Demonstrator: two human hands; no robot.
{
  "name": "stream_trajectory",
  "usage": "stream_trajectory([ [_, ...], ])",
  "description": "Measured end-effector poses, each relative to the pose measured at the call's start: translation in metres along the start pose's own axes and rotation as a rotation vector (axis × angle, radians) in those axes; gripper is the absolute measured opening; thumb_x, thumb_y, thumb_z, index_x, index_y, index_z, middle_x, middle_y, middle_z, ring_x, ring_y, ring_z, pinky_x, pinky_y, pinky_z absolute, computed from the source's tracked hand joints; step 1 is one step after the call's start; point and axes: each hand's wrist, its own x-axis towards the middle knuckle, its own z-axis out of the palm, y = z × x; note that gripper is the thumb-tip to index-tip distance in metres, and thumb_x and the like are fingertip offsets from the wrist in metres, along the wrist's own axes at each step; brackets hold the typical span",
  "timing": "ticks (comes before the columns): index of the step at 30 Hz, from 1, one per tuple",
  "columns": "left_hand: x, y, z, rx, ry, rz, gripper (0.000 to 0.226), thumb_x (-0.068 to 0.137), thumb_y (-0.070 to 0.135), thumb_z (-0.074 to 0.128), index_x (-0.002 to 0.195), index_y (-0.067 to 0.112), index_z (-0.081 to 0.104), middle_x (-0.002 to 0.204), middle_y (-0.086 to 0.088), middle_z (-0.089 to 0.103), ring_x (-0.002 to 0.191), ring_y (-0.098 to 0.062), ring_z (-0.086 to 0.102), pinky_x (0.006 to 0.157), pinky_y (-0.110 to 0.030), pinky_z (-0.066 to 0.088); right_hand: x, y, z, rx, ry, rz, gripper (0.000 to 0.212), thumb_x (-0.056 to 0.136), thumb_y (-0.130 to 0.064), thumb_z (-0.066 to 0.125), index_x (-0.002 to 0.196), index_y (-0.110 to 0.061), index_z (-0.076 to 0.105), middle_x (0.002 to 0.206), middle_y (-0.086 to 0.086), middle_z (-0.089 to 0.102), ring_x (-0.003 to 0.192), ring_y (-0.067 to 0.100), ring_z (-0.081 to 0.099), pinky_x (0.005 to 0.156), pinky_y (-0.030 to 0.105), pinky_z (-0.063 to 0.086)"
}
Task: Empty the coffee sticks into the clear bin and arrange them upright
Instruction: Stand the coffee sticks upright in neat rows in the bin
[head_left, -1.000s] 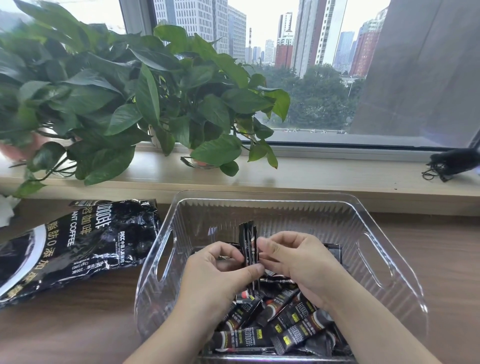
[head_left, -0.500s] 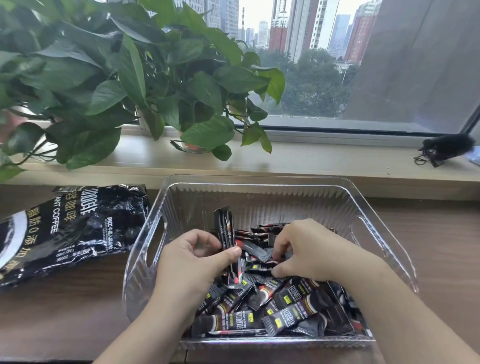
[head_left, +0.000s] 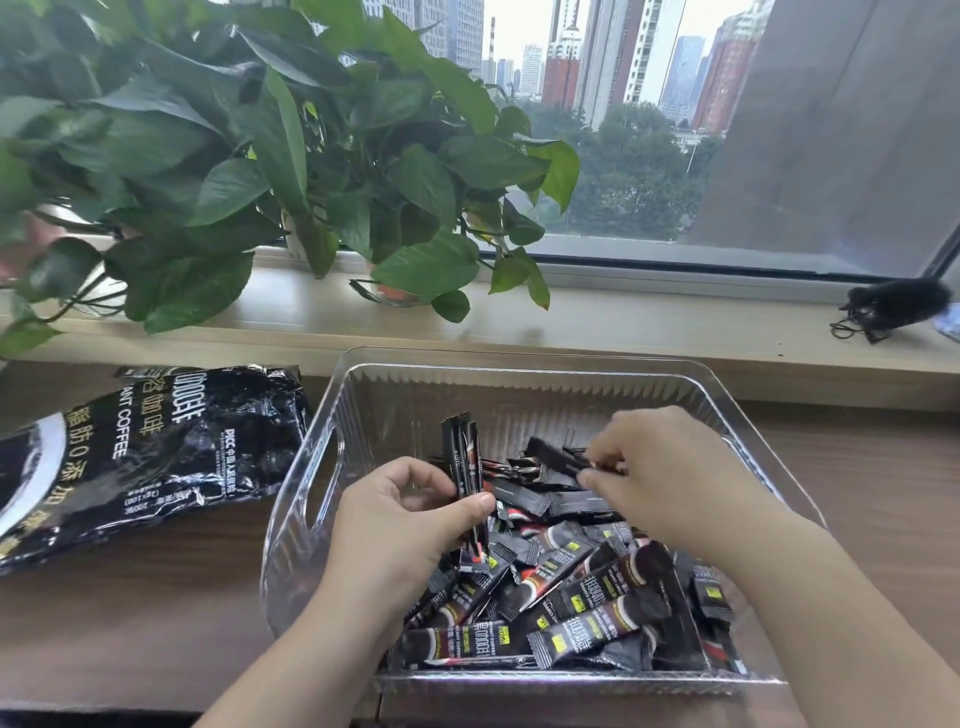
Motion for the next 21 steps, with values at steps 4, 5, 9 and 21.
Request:
stream_trajectory([
  [4, -0.001, 0.002, 0.001, -0.046, -0.038, 0.002, 0.034, 0.062, 0.011, 0.092, 0.079, 0.008, 0.062, 0.073, -0.016, 0.074, 0.069, -0.027, 0.071, 0.069, -0.038, 0.061, -0.006, -0.026, -0.001, 0.5, 0.19, 0.088, 0.015, 0.084, -0.04, 0.076, 0.073, -0.029, 0.076, 0.059, -0.015, 0.065, 0.06, 0.0, 0.061, 0.054, 0.014, 0.044],
  [5, -0.002, 0.003, 0.002, -0.056, -0.046, 0.004, 0.034, 0.062, 0.01, 0.091, 0.079, 0.007, 0.062, 0.074, -0.016, 0.074, 0.069, -0.026, 0.07, 0.069, -0.038, 0.061, -0.007, -0.035, 0.004, 0.566, 0.183, 0.101, 0.017, 0.083, -0.039, 0.077, 0.07, -0.028, 0.075, 0.059, -0.017, 0.066, 0.056, -0.002, 0.06, 0.05, 0.01, 0.041],
  [9, -0.003, 0.004, 0.002, -0.06, -0.059, 0.027, 0.031, 0.066, 0.005, 0.088, 0.079, 0.004, 0.06, 0.067, -0.013, 0.072, 0.064, -0.022, 0.069, 0.063, -0.036, 0.059, -0.005, -0.053, 0.031, 0.649, 0.166, 0.086, 0.021, 0.083, -0.033, 0.076, 0.069, -0.017, 0.076, 0.063, -0.003, 0.069, 0.053, 0.009, 0.056, 0.056, 0.026, 0.047],
  [21, -0.002, 0.005, 0.002, -0.052, -0.048, 0.055, 0.036, 0.069, 0.009, 0.088, 0.085, -0.001, 0.057, 0.068, -0.015, 0.072, 0.056, -0.03, 0.066, 0.065, -0.043, 0.056, -0.009, -0.041, 0.037, 1.195, -0.13, 0.226, 0.013, 0.091, -0.022, 0.074, 0.103, -0.027, 0.078, 0.076, 0.001, 0.076, 0.07, 0.015, 0.073, 0.083, 0.037, 0.062],
])
